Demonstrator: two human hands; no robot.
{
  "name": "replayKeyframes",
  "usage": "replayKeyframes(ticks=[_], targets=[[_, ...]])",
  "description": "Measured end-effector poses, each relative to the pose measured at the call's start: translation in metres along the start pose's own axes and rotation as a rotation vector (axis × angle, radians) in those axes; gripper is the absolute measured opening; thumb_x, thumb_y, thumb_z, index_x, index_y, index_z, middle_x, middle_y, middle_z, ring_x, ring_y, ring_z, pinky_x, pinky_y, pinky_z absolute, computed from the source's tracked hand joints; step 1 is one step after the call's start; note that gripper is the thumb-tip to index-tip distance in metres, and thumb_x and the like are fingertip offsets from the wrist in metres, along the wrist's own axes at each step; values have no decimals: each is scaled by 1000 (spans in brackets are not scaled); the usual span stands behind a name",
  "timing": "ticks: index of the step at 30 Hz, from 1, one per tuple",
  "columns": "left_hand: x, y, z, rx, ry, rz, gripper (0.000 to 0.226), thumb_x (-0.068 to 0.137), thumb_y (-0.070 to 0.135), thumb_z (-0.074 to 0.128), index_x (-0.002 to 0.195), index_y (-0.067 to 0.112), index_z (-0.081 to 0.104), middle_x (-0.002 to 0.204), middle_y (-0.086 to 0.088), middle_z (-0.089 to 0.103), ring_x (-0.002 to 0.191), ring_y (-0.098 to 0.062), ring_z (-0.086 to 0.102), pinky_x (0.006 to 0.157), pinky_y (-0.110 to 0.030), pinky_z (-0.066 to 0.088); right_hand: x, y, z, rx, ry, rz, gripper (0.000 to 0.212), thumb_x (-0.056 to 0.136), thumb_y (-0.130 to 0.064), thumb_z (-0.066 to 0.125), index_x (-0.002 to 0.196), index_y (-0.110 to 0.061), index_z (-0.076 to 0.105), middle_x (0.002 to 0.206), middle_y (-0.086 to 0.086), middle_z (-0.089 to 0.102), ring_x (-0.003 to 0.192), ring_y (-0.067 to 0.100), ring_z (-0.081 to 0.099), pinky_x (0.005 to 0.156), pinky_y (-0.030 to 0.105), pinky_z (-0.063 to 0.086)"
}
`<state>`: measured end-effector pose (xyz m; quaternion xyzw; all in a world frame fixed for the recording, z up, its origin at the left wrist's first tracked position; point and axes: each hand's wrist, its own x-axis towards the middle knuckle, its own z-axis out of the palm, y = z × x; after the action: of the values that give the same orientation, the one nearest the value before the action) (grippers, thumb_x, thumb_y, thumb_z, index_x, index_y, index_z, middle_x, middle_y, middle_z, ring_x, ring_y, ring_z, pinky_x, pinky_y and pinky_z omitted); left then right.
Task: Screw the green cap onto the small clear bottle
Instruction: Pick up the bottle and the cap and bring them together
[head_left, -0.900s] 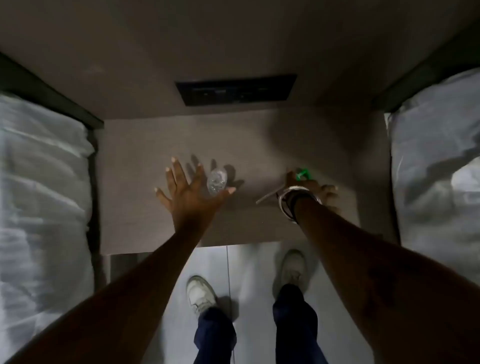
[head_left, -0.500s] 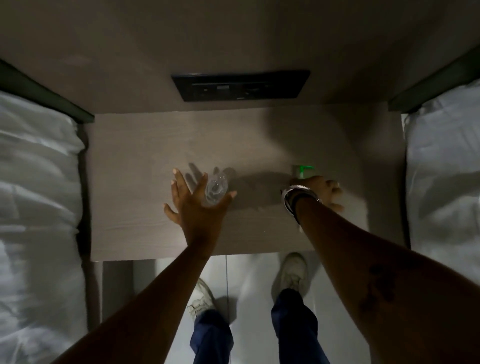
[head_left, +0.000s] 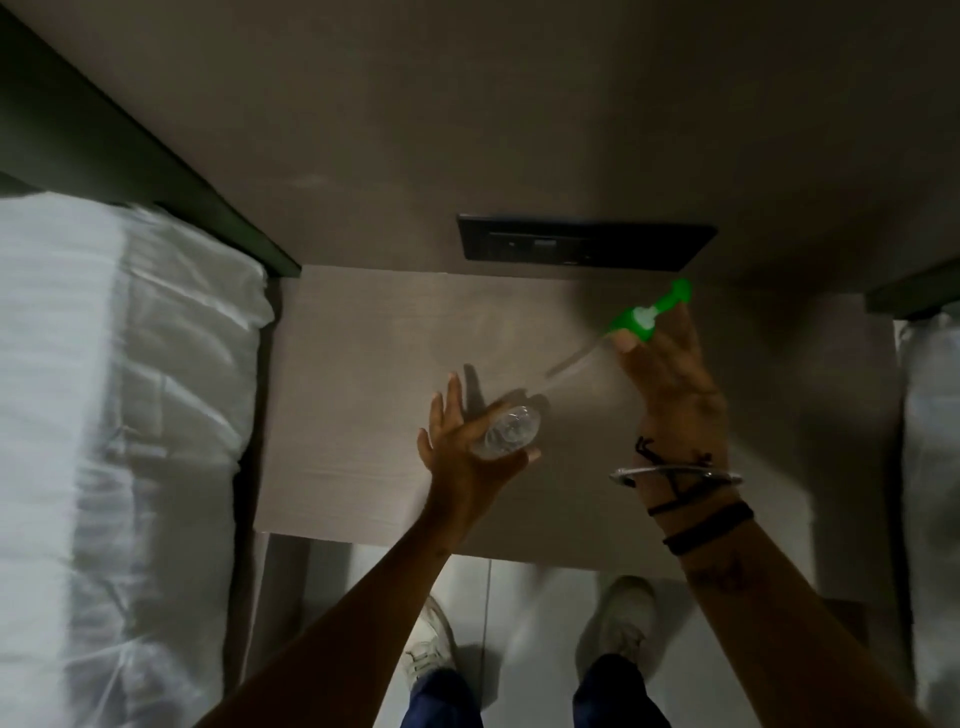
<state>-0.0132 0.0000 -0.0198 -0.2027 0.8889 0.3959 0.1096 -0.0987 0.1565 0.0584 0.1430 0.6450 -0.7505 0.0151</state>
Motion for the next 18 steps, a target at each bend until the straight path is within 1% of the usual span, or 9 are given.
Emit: replayKeyframes(ticks=[4,7,8,11,13,14,15,16,18], targets=[[5,-5,-6,-9,-44,50,72,67,44,82,132,30,56,162,-8,5,149,-31,3,117,-58,8,-6,11,7,-30,-76,7,31,58,-43,84,87,-38,74,151,-2,36,136,14,37,103,34,43],[7,-11,-5,-6,-28,100,69,67,45,82,131,31,58,162,-8,7,148,-30,4,117,-57,7,-11,20,5,-134,-138,-29,29,65,-42,78,93,-38,72,153,-3,32,139,19,32,108,56,36],[7,-13,-4,-7,-22,113,68,68,46,81,131,31,58,162,-8,7,148,-30,4,116,-57,6,-14,22,4,-175,-164,-45,28,66,-43,77,94,-41,71,155,-4,30,140,20,30,108,59,36],[6,-20,2,-4,18,147,67,68,52,78,129,33,58,162,-6,8,148,-27,3,114,-56,3,-24,29,6,-305,-244,-110,30,70,-35,78,96,-45,67,157,3,24,142,22,25,108,60,36],[4,-24,8,-5,69,162,66,69,58,75,129,35,58,162,-6,11,147,-24,4,113,-57,4,-30,36,8,-449,-272,-193,36,71,-18,77,103,-29,67,155,11,26,142,24,24,111,53,33],[3,-24,11,-18,100,162,65,69,61,71,128,37,58,162,-6,12,146,-23,4,113,-58,5,-33,41,9,-529,-290,-231,39,71,-13,78,106,-22,65,153,13,27,141,22,25,113,44,32],[2,-25,14,-36,134,159,64,69,64,67,127,39,58,161,-5,14,146,-23,6,113,-59,6,-35,45,10,-603,-310,-255,39,71,-14,78,108,-17,65,152,13,29,140,21,25,112,37,29],[1,-25,17,-52,172,156,63,69,67,65,125,39,57,161,-6,17,146,-24,8,112,-61,8,-38,48,12,-669,-322,-267,39,71,-16,78,108,-15,66,152,13,30,139,22,25,112,34,26],[-1,-25,23,-60,235,154,64,69,68,64,126,40,55,159,-8,22,145,-30,16,110,-65,15,-42,54,13,-748,-322,-263,39,70,-19,80,107,-13,68,150,13,33,138,27,27,111,39,27]])
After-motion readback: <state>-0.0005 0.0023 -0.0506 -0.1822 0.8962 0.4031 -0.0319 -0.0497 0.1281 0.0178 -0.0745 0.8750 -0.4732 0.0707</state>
